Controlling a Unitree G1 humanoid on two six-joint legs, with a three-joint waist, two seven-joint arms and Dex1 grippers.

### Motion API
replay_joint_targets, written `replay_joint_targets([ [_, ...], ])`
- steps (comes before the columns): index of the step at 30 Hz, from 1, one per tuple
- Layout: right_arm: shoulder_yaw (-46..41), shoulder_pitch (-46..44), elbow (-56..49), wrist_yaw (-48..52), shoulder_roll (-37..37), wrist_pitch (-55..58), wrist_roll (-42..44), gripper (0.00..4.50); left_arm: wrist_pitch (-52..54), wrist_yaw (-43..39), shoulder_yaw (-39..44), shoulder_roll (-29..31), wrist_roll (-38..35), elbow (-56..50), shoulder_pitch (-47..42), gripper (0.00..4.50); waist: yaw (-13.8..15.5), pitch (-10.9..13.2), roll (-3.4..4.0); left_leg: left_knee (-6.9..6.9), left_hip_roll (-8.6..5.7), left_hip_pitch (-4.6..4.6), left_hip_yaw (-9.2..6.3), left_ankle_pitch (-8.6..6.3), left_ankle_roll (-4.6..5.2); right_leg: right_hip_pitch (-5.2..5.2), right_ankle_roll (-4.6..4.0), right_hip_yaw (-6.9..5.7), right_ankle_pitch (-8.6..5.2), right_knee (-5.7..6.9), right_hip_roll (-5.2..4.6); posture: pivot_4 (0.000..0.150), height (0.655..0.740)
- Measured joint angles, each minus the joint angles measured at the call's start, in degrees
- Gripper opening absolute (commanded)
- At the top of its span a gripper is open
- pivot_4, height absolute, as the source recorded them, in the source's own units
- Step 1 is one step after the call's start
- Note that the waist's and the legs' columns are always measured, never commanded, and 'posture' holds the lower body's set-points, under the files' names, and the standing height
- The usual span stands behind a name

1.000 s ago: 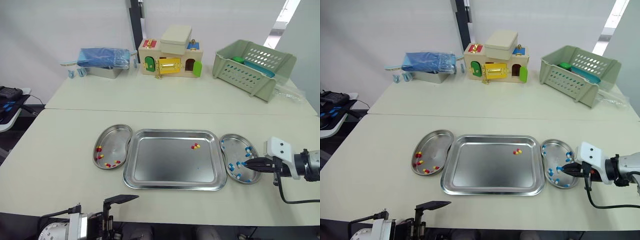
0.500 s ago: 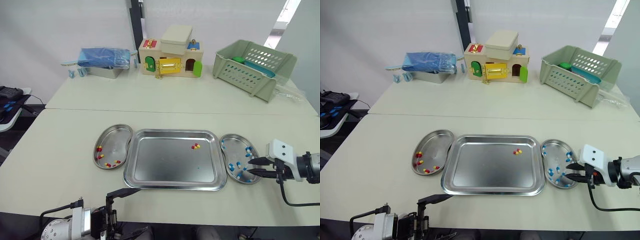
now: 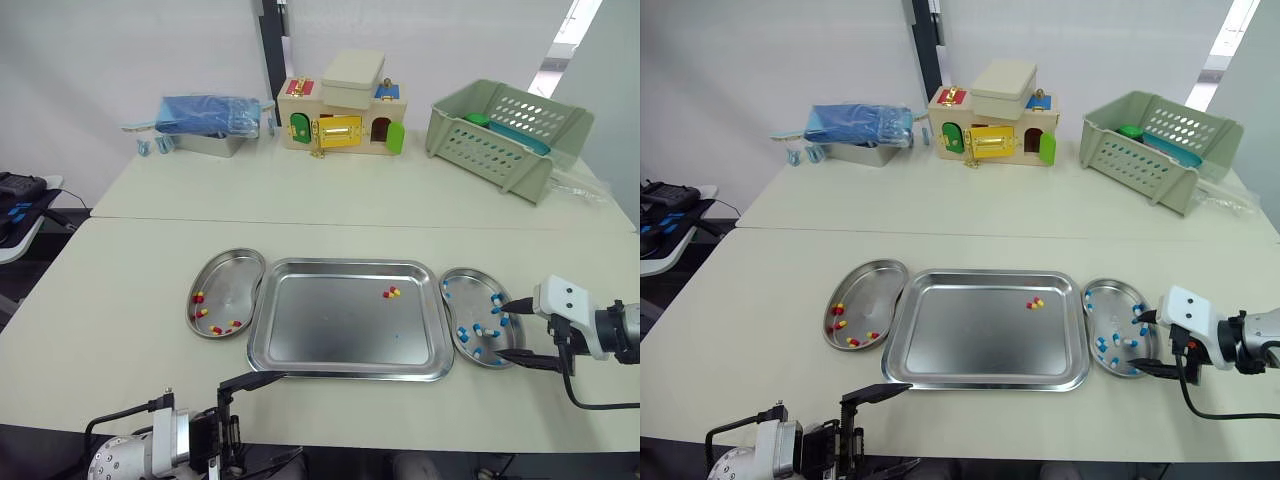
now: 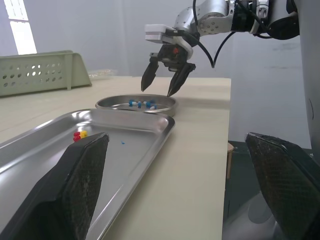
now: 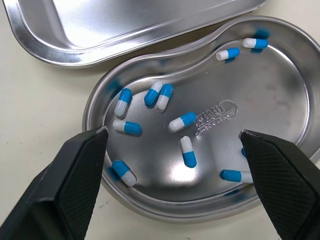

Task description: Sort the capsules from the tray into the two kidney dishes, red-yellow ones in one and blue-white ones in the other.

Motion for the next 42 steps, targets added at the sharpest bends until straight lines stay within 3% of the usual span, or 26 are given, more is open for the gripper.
replay_joint_targets([
  [4,-0.8,0.1,0.0,0.3,0.3,0.0,1.7,4.44,1.0,2.0,0.0,0.2,0.7,-0.8,-0.1,4.5,0.0,0.0,0.0,0.0,0.0,0.0,0.0,0.0,0.0,0.0,0.0,0.0,0.0,0.0,0.0,0.15,0.74],
  [9,-8.4,2.6,0.0,1.6,1.0,0.2,6.7,4.44,5.6,8.8,2.6,2.5,2.1,-2.8,-0.8,4.5,0.2,0.0,-0.02,0.0,0.0,0.0,-0.05,0.0,0.0,0.04,0.0,-0.04,0.0,-0.02,0.0,0.15,0.74],
  [14,-17.4,7.8,3.4,3.8,1.5,1.1,10.7,4.44,17.7,19.1,12.3,11.0,2.0,-4.8,-3.4,4.5,0.2,0.0,-0.03,0.0,0.0,0.02,-0.06,0.0,0.0,0.06,0.0,-0.04,0.0,0.0,0.01,0.15,0.74],
  [21,-22.5,11.4,8.9,2.2,2.9,0.8,10.2,4.44,32.1,25.7,24.6,20.3,1.4,0.1,-6.7,4.5,-0.3,0.0,-0.03,-0.04,0.02,0.05,0.0,0.0,0.0,0.02,0.0,0.01,-0.01,0.04,0.04,0.15,0.74],
  [28,-22.6,13.4,14.0,1.2,4.8,-3.4,8.5,4.44,40.5,26.6,32.3,28.0,4.1,11.7,-8.9,4.5,-0.4,0.0,0.0,-0.07,0.02,0.06,0.06,0.0,0.0,-0.04,0.0,0.05,-0.01,0.05,0.04,0.15,0.74],
  [34,-22.5,13.6,16.2,1.0,5.0,-6.0,7.8,4.44,40.3,24.6,32.9,29.8,7.4,20.0,-12.5,4.5,-0.5,0.0,0.01,-0.08,0.03,0.06,0.06,0.0,0.0,-0.05,0.0,0.05,-0.01,0.08,0.04,0.15,0.74],
  [42,-22.5,15.5,16.0,1.0,6.9,-8.6,7.8,4.44,39.4,21.7,32.2,29.8,10.3,22.5,-13.7,4.5,-0.4,0.1,0.01,-0.08,0.04,0.05,0.06,0.0,0.0,-0.05,0.0,0.06,-0.01,0.07,0.03,0.15,0.74],
])
